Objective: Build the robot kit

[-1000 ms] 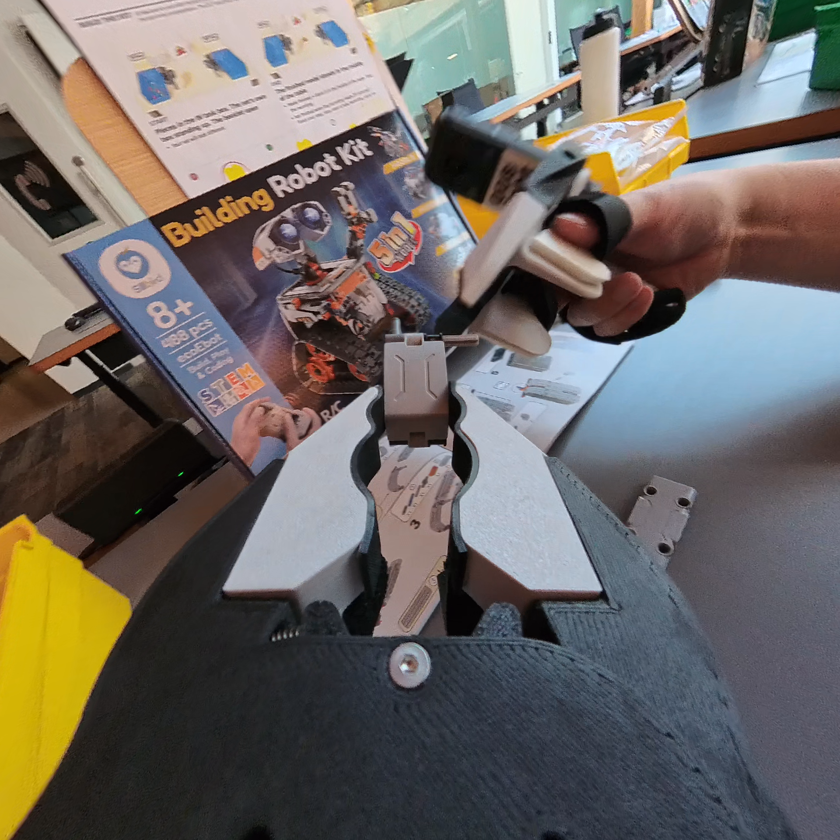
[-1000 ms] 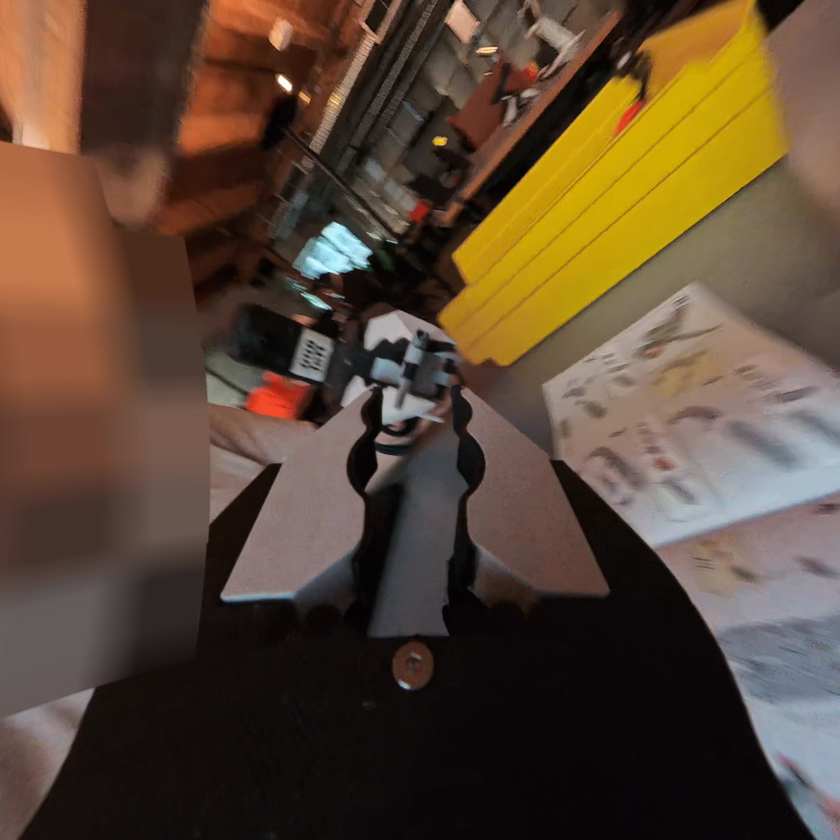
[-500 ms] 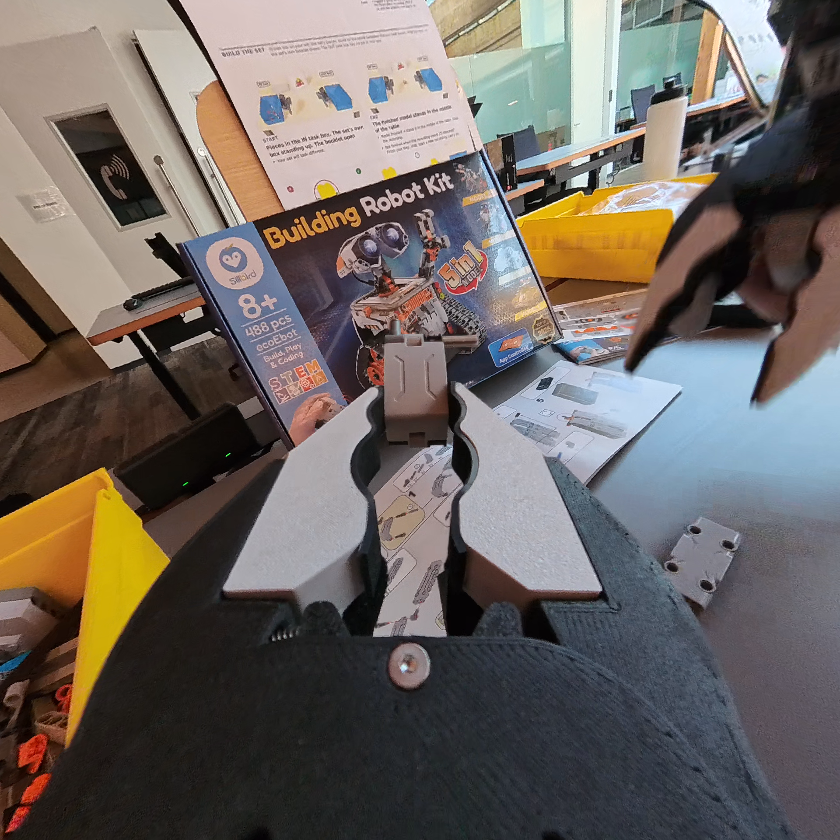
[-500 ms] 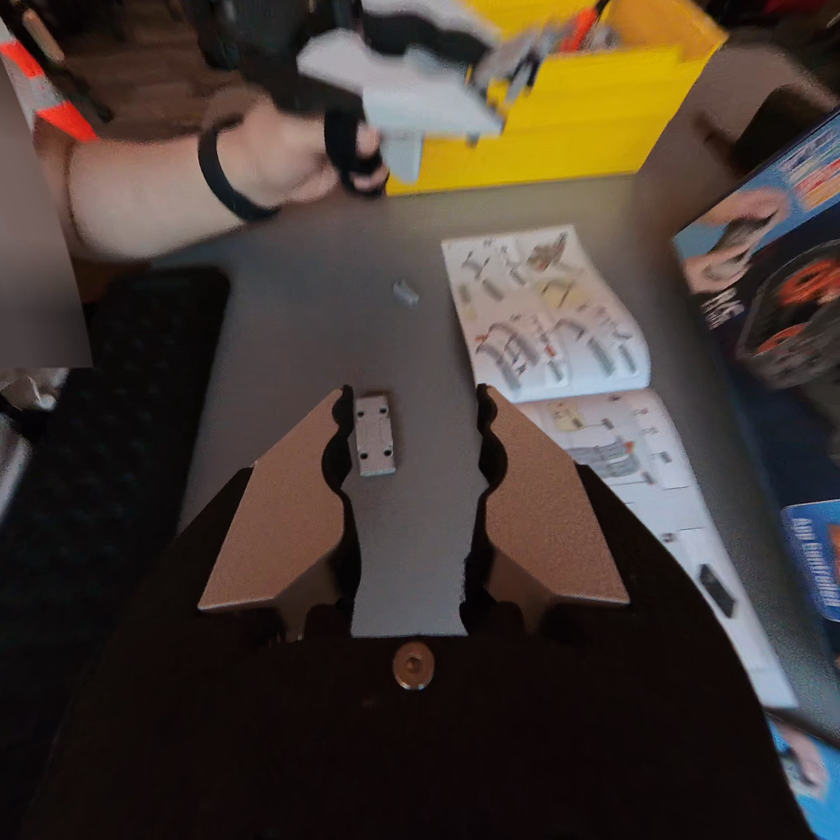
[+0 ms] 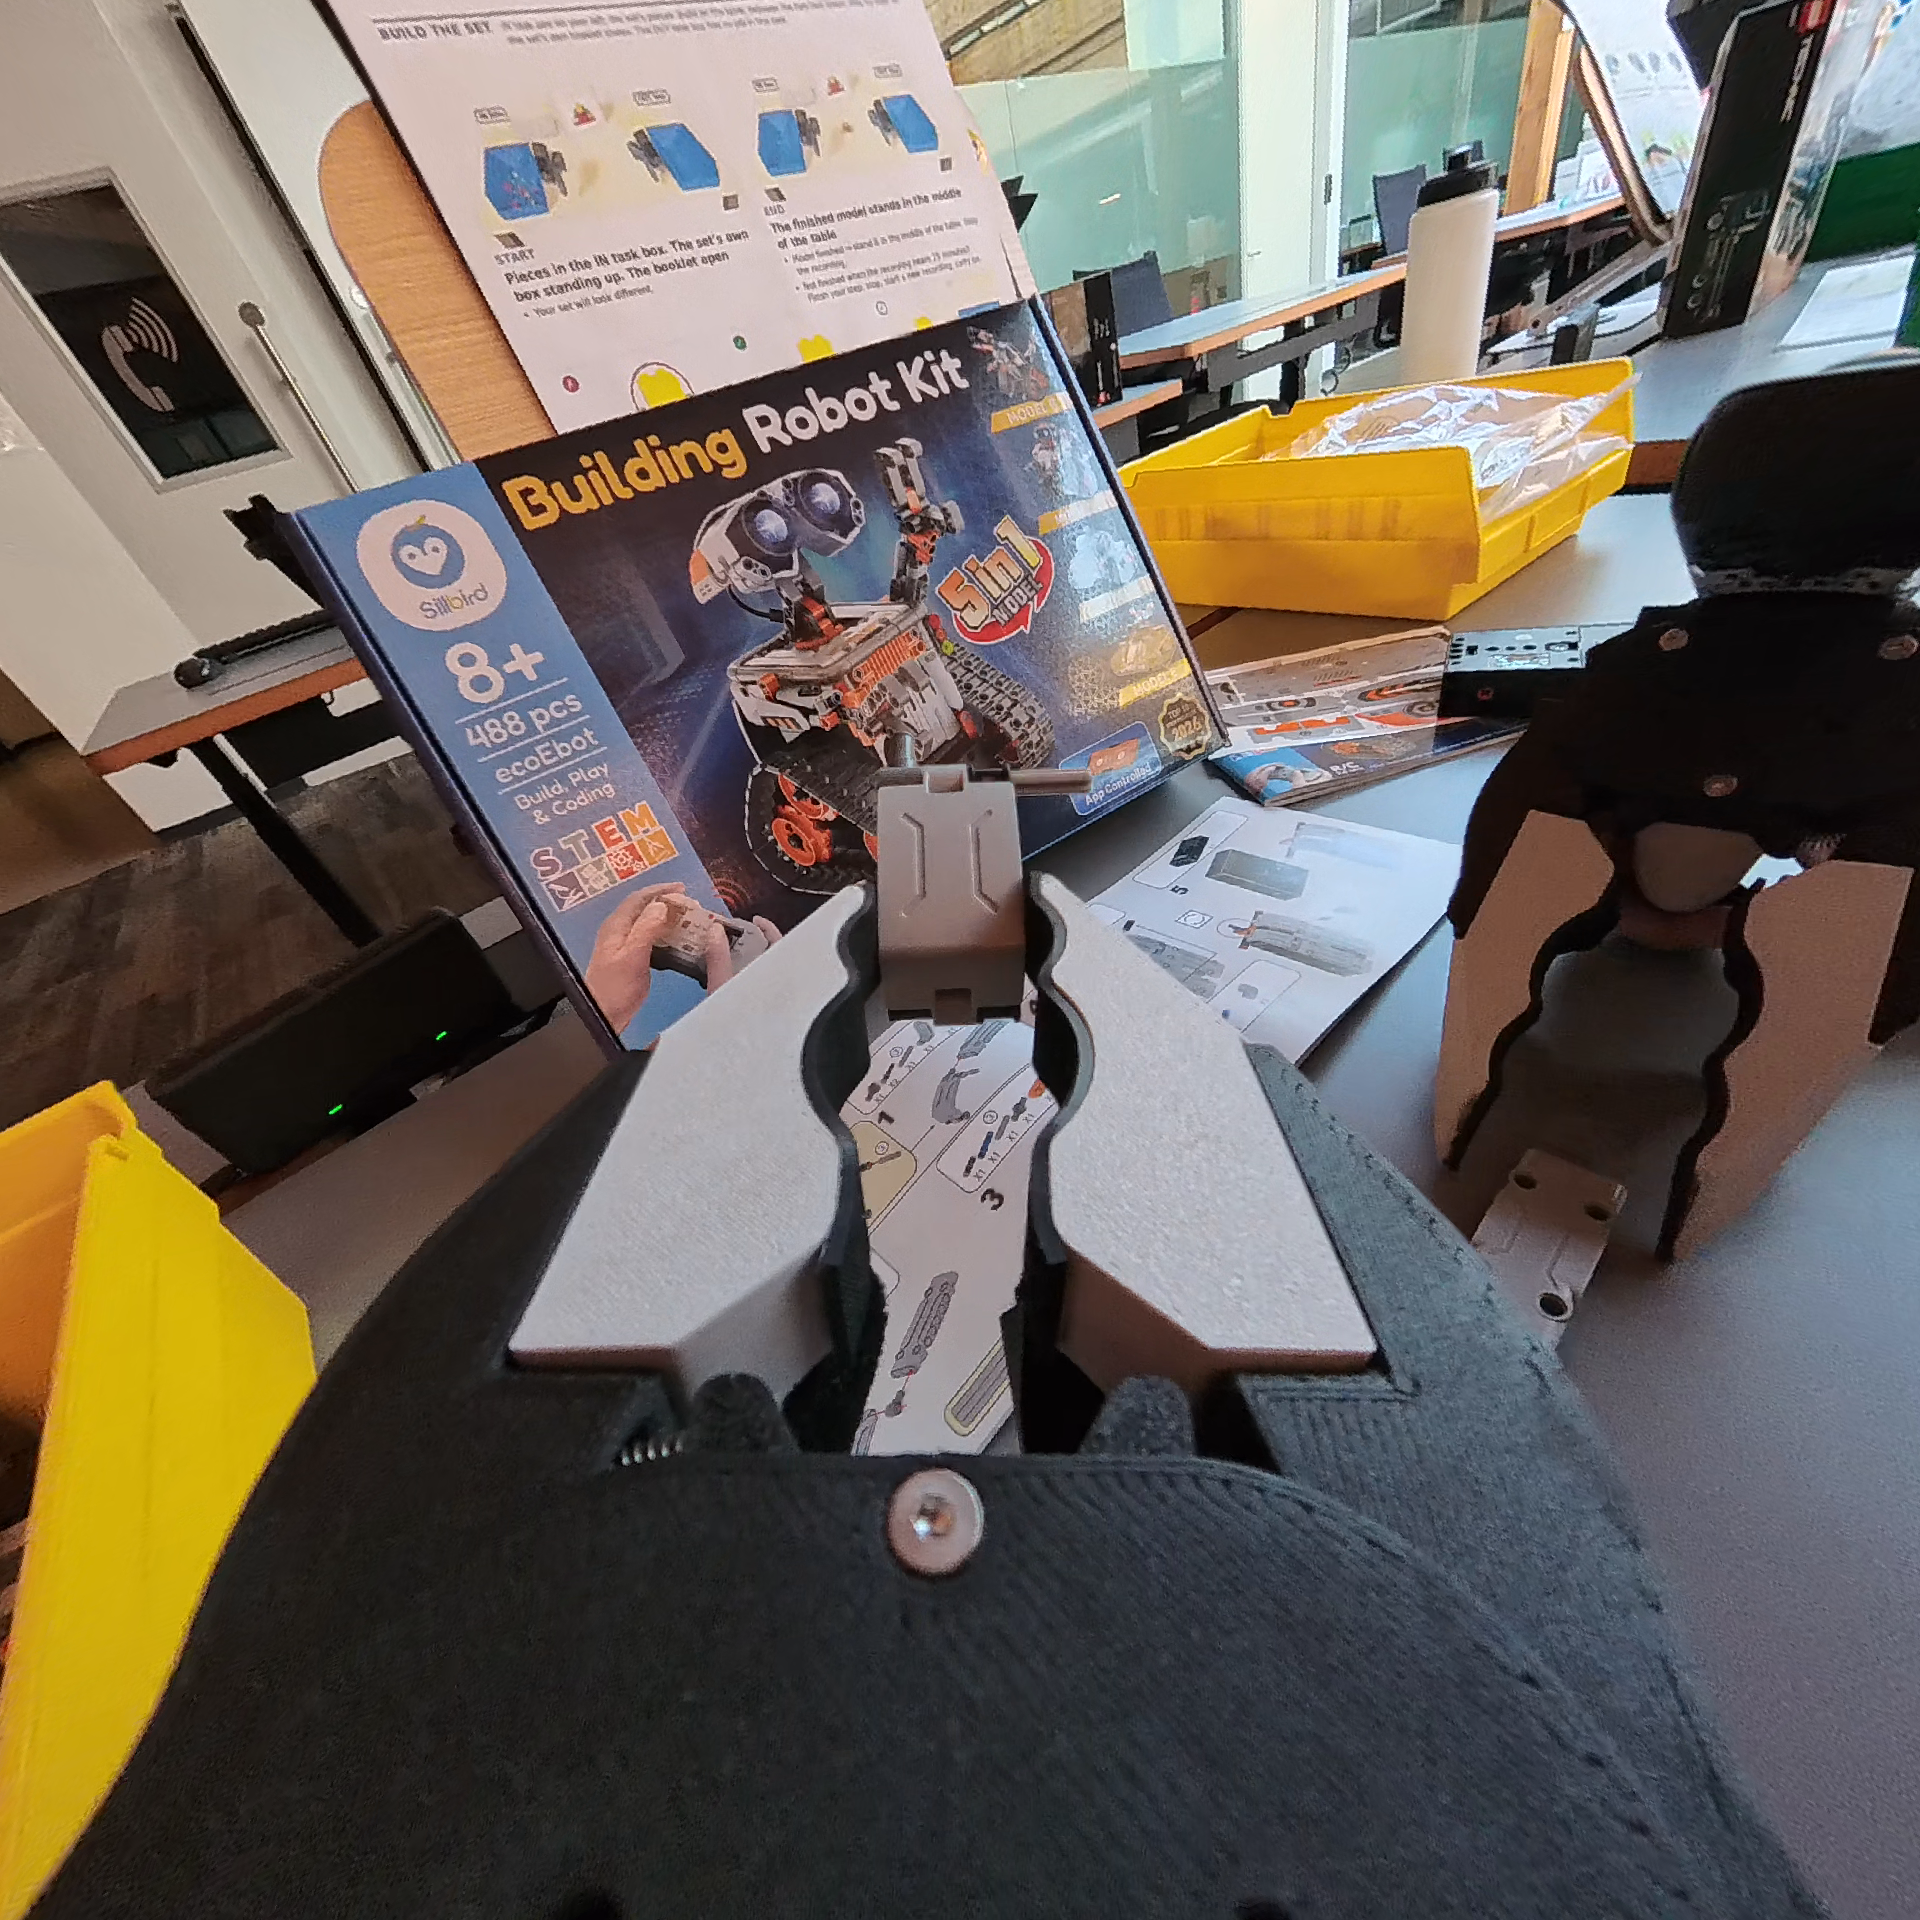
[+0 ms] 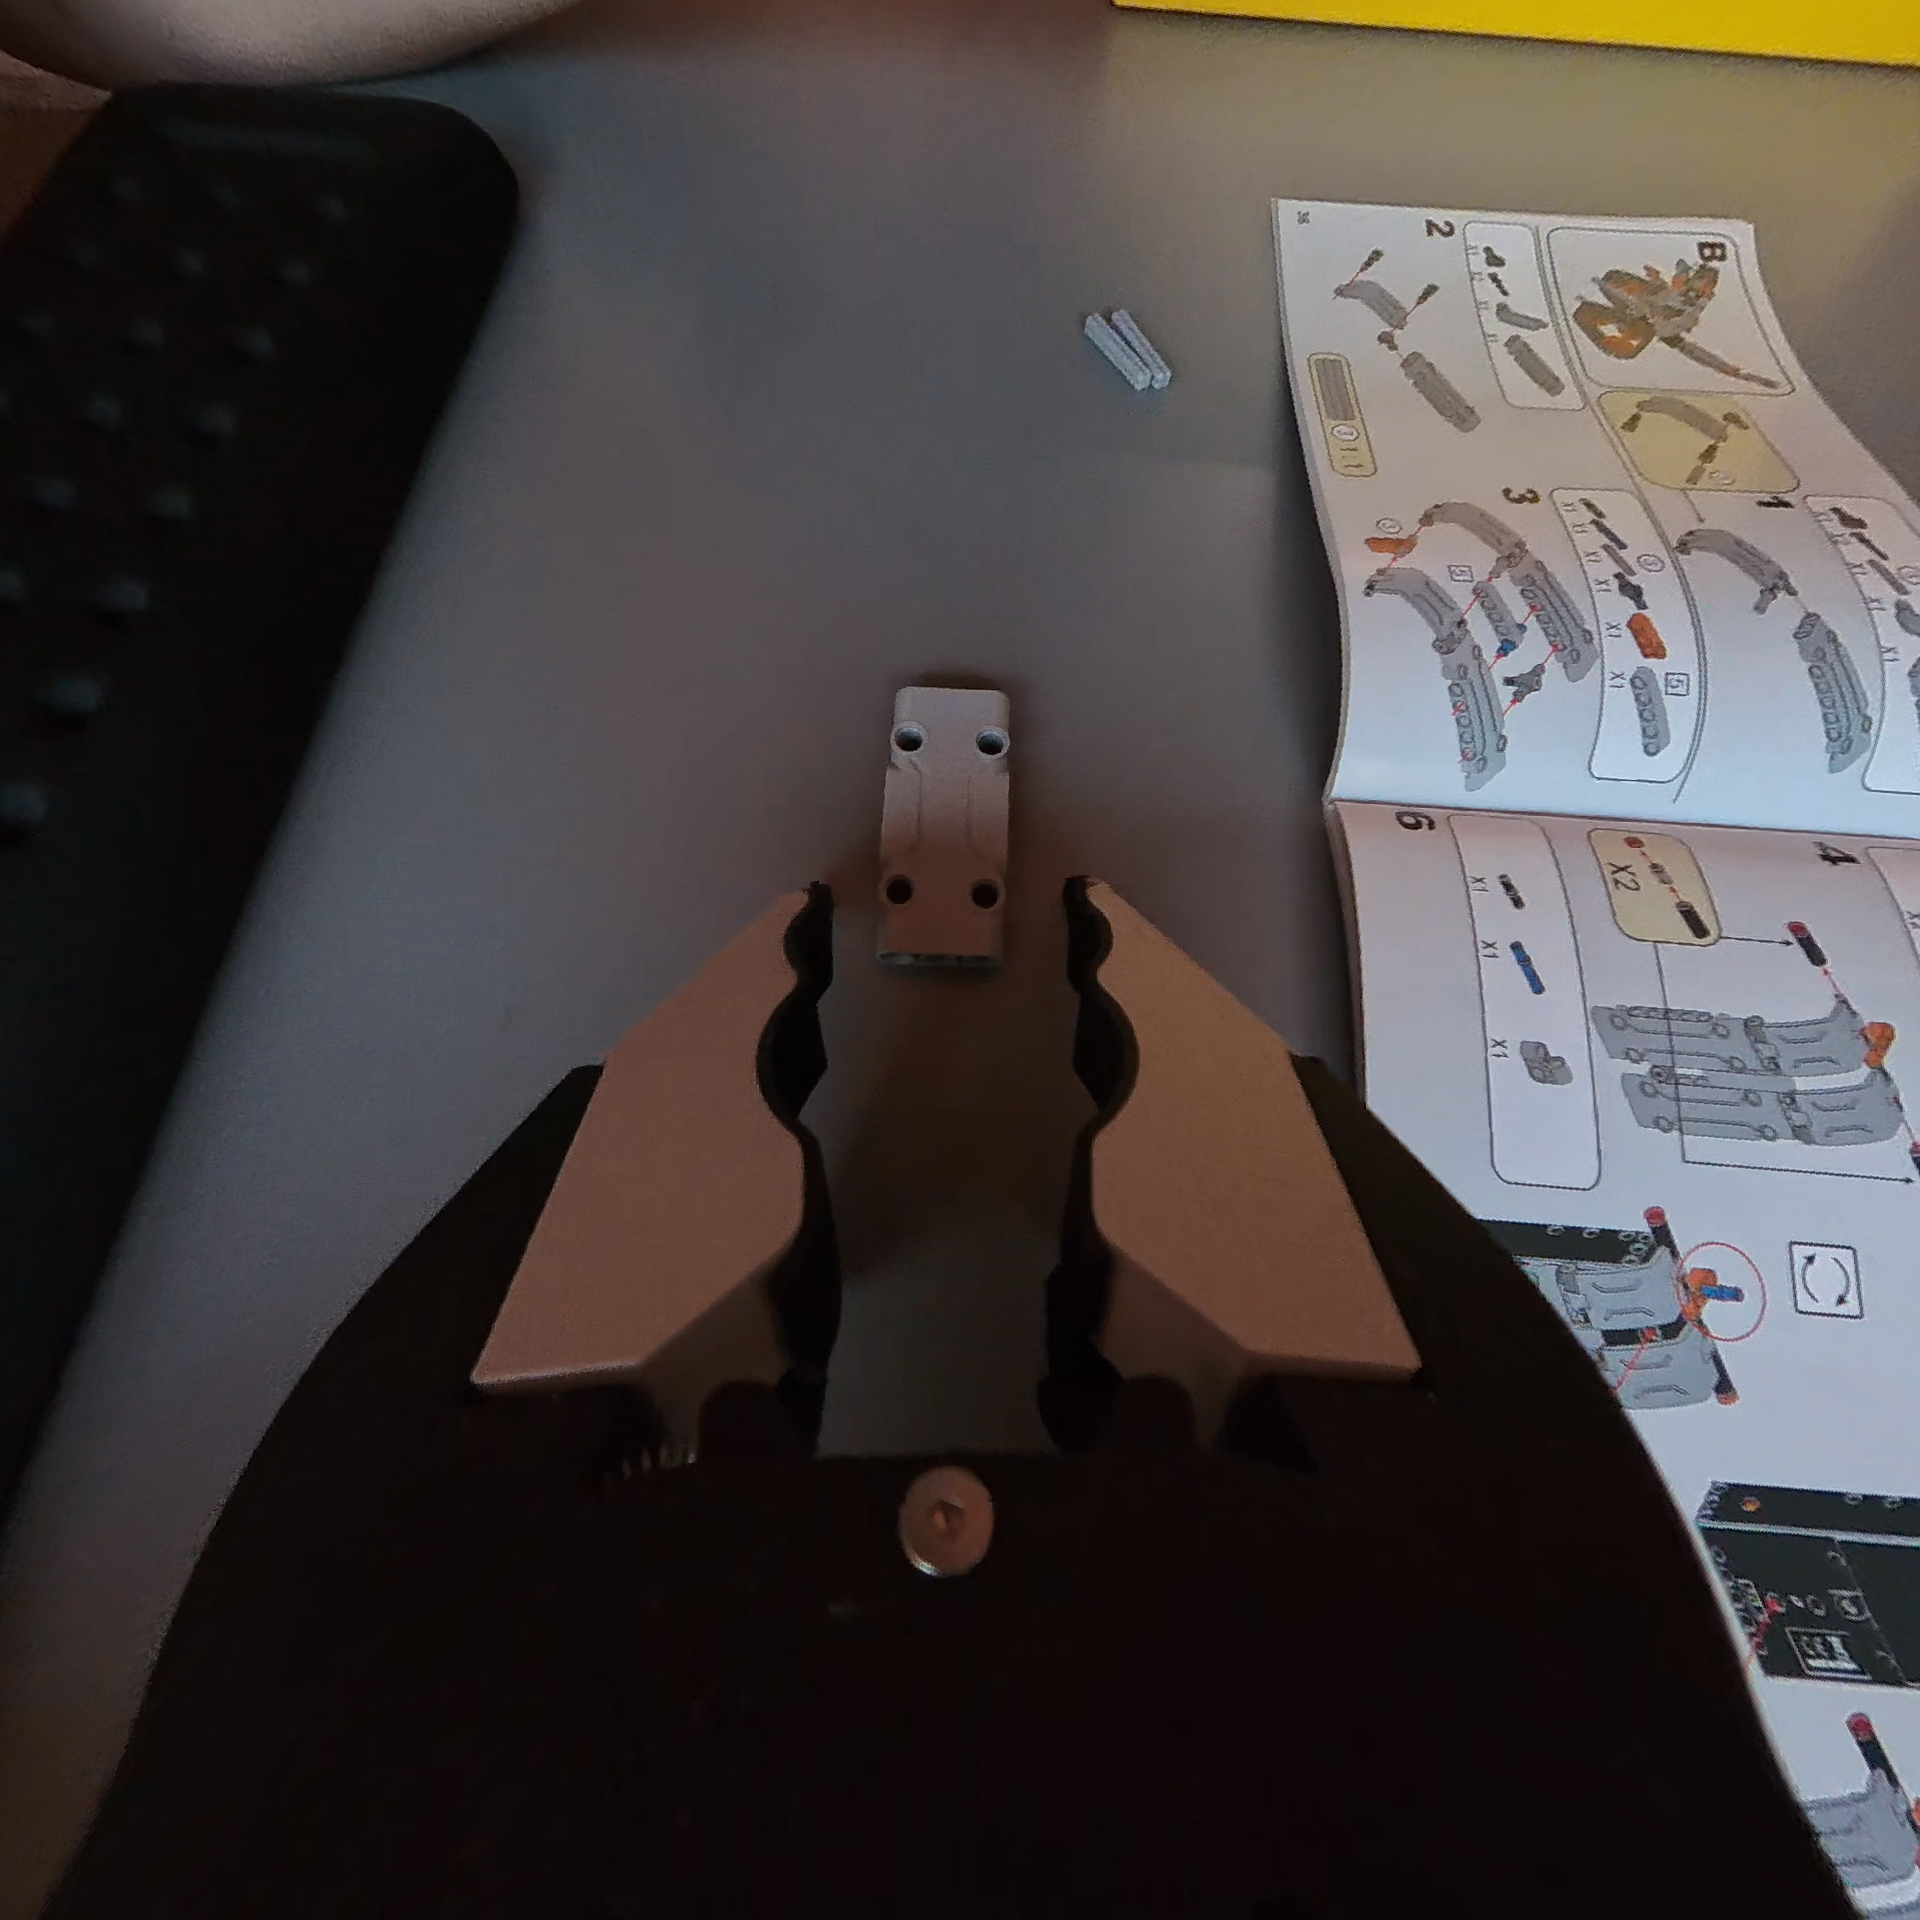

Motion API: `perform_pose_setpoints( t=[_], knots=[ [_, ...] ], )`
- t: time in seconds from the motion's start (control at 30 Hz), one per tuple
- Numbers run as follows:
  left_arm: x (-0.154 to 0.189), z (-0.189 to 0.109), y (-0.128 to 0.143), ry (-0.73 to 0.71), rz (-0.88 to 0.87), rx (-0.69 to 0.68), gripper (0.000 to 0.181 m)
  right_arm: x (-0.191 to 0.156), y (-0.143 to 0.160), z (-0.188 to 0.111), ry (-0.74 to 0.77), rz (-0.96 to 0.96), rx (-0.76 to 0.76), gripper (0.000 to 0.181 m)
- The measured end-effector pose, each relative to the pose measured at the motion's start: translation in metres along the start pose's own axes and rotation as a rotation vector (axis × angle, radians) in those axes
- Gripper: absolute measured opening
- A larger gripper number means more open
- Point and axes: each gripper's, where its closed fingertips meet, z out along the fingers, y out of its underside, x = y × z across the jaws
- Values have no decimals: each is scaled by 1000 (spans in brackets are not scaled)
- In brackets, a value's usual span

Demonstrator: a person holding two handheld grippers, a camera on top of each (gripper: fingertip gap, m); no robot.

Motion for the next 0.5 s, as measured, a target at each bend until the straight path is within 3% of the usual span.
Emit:
perform_pose_setpoints(
  t=[0.1,0.17,0.4,0.5],
  knots=[
    [0,-1,-1,3,-4,2,25,-1,0,-1,-4,-2,0,42],
    [0,-1,-2,-1,3,4,25,-6,1,-1,-29,-16,-2,24],
    [-1,-3,-5,-6,5,10,25,1,0,-3,-34,57,9,23],
    [-4,-5,-7,-17,5,15,25,9,-17,-15,-60,219,122,23]
  ],
)
